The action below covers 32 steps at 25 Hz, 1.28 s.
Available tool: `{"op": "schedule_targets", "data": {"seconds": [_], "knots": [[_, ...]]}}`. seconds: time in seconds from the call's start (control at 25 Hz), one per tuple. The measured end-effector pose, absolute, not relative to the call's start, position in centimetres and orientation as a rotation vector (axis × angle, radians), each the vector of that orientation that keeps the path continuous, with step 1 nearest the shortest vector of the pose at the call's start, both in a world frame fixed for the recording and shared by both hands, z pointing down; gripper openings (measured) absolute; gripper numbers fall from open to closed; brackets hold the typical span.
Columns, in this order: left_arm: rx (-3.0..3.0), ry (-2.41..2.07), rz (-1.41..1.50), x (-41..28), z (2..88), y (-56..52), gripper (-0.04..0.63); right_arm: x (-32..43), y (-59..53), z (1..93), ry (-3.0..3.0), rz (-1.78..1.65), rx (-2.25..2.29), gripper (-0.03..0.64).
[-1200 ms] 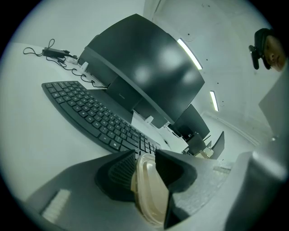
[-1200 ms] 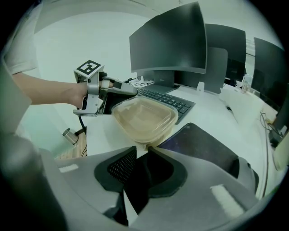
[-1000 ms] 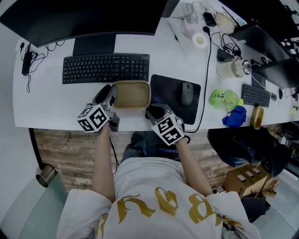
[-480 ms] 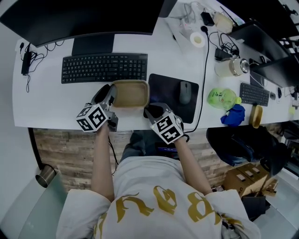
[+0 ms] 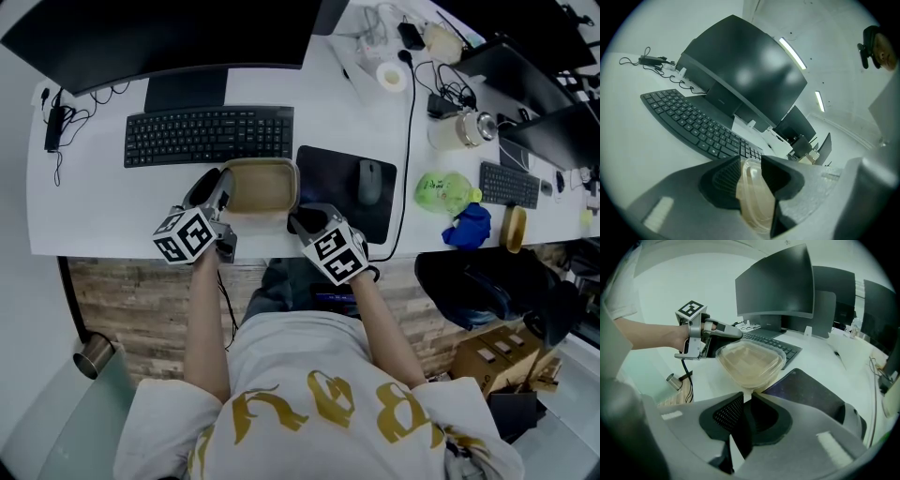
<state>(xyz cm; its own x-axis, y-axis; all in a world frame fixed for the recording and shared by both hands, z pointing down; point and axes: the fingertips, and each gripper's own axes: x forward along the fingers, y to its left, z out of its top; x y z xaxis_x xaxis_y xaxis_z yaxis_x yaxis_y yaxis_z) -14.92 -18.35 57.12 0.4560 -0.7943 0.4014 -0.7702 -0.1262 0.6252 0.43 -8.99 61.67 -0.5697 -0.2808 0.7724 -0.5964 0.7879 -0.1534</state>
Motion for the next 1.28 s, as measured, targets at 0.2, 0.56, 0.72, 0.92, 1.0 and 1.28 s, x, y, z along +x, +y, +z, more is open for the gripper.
{"op": "schedule_targets", "data": {"seconds": [0.2,0.56,0.72,0.92,1.0,1.28], "knots": [[1.895,-1.321,-0.048,-15.3,56.7,-18.0,0.120,0.0,-8.8,61.1,-2.205,0.518,0.644,0.080],[1.907,-1.320,-0.057,-15.9,56.0,-17.6,0.120,-0.3,-8.7,60.5,-2.211,0.527,0.669,0.078],[1.916,-1.317,-0.072,-16.0,55.4,-17.6,0.120,-0.5,-8.6,59.8,-2.233,0.540,0.674,0.078],[1.924,-1.316,-0.084,-16.0,54.5,-17.4,0.120,-0.6,-8.4,59.0,-2.248,0.537,0.679,0.077],[1.935,-1.314,-0.085,-16.0,54.0,-17.2,0.114,-0.6,-8.3,58.6,-2.253,0.535,0.683,0.077],[1.971,-1.304,-0.132,-15.9,51.9,-16.4,0.101,-0.1,-7.9,56.8,-2.281,0.527,0.717,0.075]]}}
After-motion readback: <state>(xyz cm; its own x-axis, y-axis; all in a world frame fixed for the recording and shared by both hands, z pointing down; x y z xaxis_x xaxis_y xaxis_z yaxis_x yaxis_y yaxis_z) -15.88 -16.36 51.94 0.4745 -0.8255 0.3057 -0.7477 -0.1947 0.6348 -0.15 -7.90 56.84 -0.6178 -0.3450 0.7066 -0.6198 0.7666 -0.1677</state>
